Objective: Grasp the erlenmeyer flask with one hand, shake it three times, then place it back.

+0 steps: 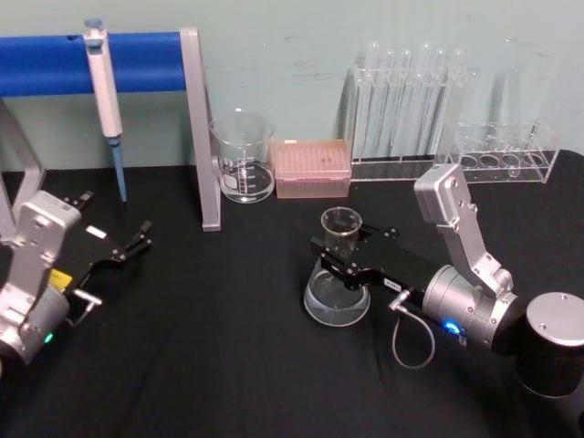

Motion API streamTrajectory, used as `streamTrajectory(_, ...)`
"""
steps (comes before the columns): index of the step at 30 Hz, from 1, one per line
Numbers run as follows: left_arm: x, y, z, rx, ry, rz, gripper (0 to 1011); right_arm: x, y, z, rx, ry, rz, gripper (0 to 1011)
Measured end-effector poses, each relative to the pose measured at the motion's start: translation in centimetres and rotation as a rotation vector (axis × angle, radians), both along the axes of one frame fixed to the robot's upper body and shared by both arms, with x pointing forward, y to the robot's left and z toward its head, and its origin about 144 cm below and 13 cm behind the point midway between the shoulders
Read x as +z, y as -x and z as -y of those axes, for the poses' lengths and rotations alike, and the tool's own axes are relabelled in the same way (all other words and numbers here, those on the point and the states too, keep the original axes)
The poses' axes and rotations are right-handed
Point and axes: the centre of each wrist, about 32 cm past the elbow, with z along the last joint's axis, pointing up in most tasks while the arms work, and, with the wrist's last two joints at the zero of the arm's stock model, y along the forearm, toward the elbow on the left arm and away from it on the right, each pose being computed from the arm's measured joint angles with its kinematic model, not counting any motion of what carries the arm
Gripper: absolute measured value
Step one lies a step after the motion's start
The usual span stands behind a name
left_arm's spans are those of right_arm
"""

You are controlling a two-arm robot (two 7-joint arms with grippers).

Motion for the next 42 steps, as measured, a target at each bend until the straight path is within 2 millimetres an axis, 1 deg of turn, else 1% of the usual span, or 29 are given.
streamTrajectory(24,0.00,0.00,0.00,0.000,0.000,0.000,1001,0.00,0.00,-0.02,-0.006,0.009,0.002,451)
streamTrajectory(26,0.00,0.00,0.00,0.000,0.000,0.000,1001,0.00,0.00,-0.02,-0.006,0.009,0.002,470)
streamTrajectory(28,0.00,0.00,0.00,0.000,0.000,0.000,1001,0.00,0.00,-0.02,-0.005,0.008,0.002,501)
streamTrajectory(29,0.00,0.00,0.00,0.000,0.000,0.000,1001,0.02,0.00,-0.02,-0.005,0.008,0.003,559)
streamTrajectory(31,0.00,0.00,0.00,0.000,0.000,0.000,1001,0.02,0.00,-0.02,-0.005,0.008,0.003,602)
streamTrajectory(32,0.00,0.00,0.00,0.000,0.000,0.000,1001,0.02,0.00,-0.03,-0.005,0.007,0.003,659)
streamTrajectory(35,0.00,0.00,0.00,0.000,0.000,0.000,1001,0.03,0.00,-0.03,-0.005,0.007,0.004,718)
streamTrajectory(36,0.00,0.00,0.00,0.000,0.000,0.000,1001,0.03,0.00,-0.03,-0.005,0.007,0.004,776)
streamTrajectory(38,0.00,0.00,0.00,0.000,0.000,0.000,1001,0.04,0.00,-0.03,-0.005,0.007,0.004,829)
streamTrajectory(40,0.00,0.00,0.00,0.000,0.000,0.000,1000,0.04,0.00,-0.03,-0.005,0.007,0.004,861)
streamTrajectory(42,0.00,0.00,0.00,0.000,0.000,0.000,1001,0.04,0.00,-0.04,-0.005,0.006,0.004,930)
